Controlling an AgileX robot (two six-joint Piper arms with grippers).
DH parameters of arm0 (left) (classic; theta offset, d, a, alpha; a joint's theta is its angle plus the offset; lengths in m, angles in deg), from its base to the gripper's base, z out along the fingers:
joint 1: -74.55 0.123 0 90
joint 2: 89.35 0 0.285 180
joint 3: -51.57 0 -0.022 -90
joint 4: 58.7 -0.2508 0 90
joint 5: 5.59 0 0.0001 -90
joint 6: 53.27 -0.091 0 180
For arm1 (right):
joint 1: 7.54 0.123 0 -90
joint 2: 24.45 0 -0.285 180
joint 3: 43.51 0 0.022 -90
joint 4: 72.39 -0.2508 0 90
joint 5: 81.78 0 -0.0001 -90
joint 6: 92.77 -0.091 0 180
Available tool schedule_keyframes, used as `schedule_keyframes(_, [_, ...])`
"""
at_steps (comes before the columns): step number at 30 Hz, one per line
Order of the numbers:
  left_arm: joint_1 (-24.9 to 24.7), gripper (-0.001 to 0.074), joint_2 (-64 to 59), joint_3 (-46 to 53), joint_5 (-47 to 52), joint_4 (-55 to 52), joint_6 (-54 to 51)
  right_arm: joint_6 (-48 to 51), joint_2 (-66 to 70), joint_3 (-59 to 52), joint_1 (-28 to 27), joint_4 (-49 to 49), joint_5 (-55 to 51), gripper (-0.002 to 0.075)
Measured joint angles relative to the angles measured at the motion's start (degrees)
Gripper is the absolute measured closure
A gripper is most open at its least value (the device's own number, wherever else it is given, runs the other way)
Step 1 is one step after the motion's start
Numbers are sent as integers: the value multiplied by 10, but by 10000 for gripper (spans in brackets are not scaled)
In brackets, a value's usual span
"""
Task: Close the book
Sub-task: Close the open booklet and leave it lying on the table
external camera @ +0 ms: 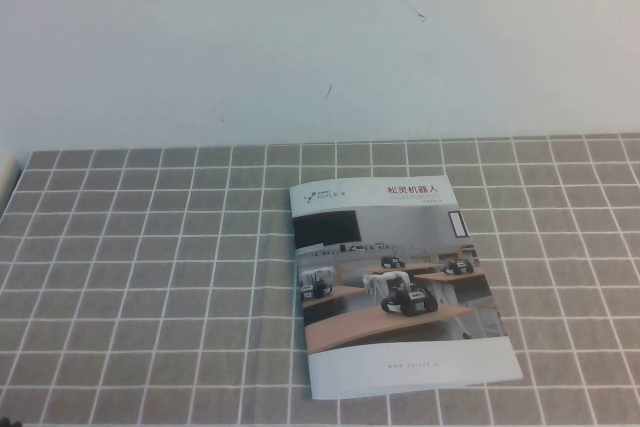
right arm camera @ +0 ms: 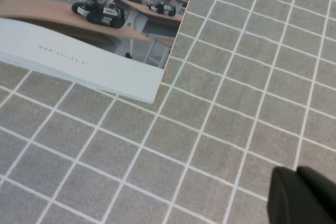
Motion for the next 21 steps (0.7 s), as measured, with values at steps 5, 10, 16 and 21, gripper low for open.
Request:
schedule_keyframes(5, [-49, 737, 7, 46, -70, -188, 311, 0, 0, 0, 0, -3, 0, 729])
schedule_keyframes(10, [-64, 737, 13, 46, -30, -234, 454, 0, 0, 0, 0, -4, 0, 729])
schedule_keyframes(16, [-61, 737, 48, 45, -26, -224, 416, 0, 0, 0, 0, -4, 0, 729])
schedule_keyframes(21, [-50, 737, 49, 45, -23, -216, 400, 0, 0, 0, 0, -5, 0, 729])
